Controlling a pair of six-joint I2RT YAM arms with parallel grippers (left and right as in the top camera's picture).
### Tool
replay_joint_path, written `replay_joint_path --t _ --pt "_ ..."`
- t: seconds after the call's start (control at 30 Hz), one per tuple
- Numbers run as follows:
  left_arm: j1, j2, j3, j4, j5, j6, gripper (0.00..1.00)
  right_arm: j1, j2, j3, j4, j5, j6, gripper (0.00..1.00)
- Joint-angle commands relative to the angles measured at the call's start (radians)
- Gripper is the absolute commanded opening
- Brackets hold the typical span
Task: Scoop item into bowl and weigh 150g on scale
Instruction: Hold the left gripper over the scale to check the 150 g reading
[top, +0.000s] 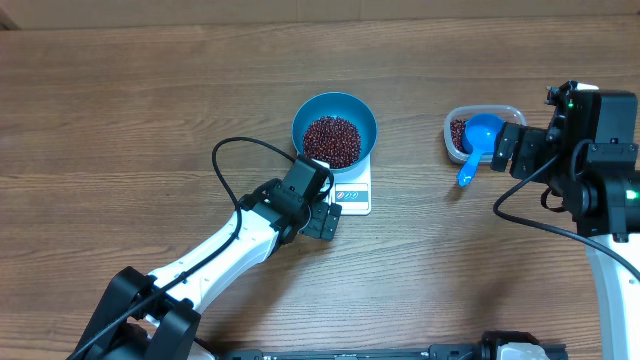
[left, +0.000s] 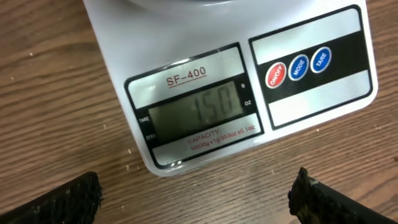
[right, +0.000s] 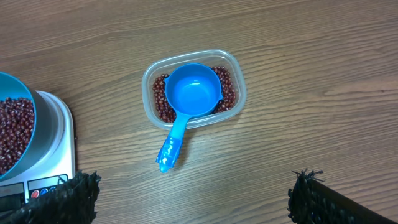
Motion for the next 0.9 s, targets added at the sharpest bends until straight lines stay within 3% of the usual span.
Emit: replay_joint_path --t 0.0,0.5,0.87 --pt "-0.005 0.0 -0.003 -0.003 0.024 -0.021 0.99 -0.002 -0.001 0.032 0.005 0.008 -0.004 1.0" --pt "-0.005 -0.018 -0.003 -0.028 0.019 -0.013 0.99 -0.002 -0.001 0.032 0.005 0.008 -0.004 1.0" --pt "-0.01 -0.183 -0.053 -0.129 -0.073 0.022 1.0 -0.002 -0.001 0.032 0.005 0.008 -0.004 1.0"
